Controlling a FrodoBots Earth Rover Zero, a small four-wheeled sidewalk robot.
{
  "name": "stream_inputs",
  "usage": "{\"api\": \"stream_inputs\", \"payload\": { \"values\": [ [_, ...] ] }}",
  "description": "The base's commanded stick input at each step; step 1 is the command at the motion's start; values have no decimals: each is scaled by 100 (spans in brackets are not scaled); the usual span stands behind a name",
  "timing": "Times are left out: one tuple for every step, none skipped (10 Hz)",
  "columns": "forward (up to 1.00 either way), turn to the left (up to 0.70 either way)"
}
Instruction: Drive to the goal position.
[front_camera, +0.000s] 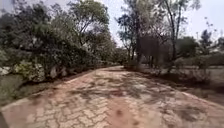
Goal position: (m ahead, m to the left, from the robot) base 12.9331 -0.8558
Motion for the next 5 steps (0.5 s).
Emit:
{"api": "stream_inputs", "payload": {
  "values": [
    [70,0],
    [70,0],
    [70,0],
    [70,0],
    [70,0]
  ]
}}
